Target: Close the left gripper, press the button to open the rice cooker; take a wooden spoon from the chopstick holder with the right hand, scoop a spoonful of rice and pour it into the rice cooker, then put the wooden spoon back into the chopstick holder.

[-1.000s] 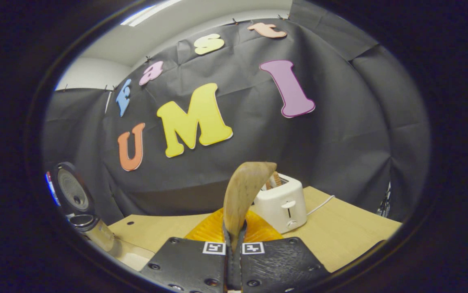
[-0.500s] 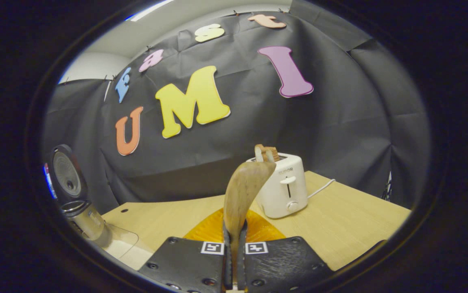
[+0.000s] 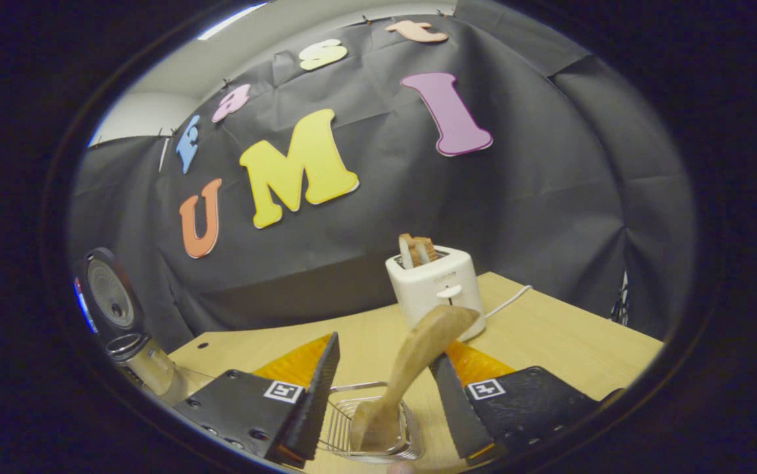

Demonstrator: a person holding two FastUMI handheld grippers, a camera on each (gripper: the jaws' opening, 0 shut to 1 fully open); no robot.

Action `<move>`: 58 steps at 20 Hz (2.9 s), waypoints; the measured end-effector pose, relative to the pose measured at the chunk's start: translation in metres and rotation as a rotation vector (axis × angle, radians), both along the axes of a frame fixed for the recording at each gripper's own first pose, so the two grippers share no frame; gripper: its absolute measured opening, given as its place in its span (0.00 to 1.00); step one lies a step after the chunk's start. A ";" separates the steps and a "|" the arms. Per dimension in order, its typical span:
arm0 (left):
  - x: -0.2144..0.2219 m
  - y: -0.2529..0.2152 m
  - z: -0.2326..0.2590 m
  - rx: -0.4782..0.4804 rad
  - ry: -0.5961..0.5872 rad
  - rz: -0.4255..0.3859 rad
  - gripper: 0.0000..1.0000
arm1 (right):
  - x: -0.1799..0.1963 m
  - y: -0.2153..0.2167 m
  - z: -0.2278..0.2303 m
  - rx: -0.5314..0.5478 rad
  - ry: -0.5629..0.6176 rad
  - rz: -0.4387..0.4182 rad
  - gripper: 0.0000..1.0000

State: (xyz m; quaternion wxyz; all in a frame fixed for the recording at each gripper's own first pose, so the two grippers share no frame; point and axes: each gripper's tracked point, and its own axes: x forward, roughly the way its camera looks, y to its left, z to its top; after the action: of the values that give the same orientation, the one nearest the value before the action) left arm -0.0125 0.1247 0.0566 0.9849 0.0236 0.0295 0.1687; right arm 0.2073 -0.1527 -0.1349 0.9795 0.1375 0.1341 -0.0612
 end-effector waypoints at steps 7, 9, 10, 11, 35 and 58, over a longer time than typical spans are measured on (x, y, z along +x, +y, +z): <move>0.029 0.008 0.040 -0.026 -0.008 -0.011 0.98 | -0.036 -0.031 0.041 -0.009 -0.059 -0.041 0.90; 0.045 0.014 0.057 -0.057 -0.009 -0.018 0.94 | -0.051 -0.043 0.056 -0.008 -0.087 -0.061 0.90; 0.055 0.021 0.067 -0.051 -0.003 -0.018 0.99 | -0.059 -0.049 0.059 -0.009 -0.090 -0.063 0.91; 0.069 0.033 0.074 -0.037 0.005 -0.006 0.99 | -0.066 -0.058 0.063 -0.013 -0.091 -0.076 0.91; 0.229 0.210 0.008 -0.256 0.463 0.290 0.99 | -0.145 -0.022 0.066 -0.063 -0.157 0.045 0.92; 0.136 0.126 -0.046 -0.316 0.480 0.190 0.97 | -0.176 0.066 0.076 -0.148 -0.205 0.196 0.95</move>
State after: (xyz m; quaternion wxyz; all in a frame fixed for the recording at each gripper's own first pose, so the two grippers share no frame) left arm 0.1231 0.2509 0.0108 0.9210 -0.0936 0.2896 0.2430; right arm 0.0314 -0.0863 -0.0588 0.9968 0.0567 0.0411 0.0395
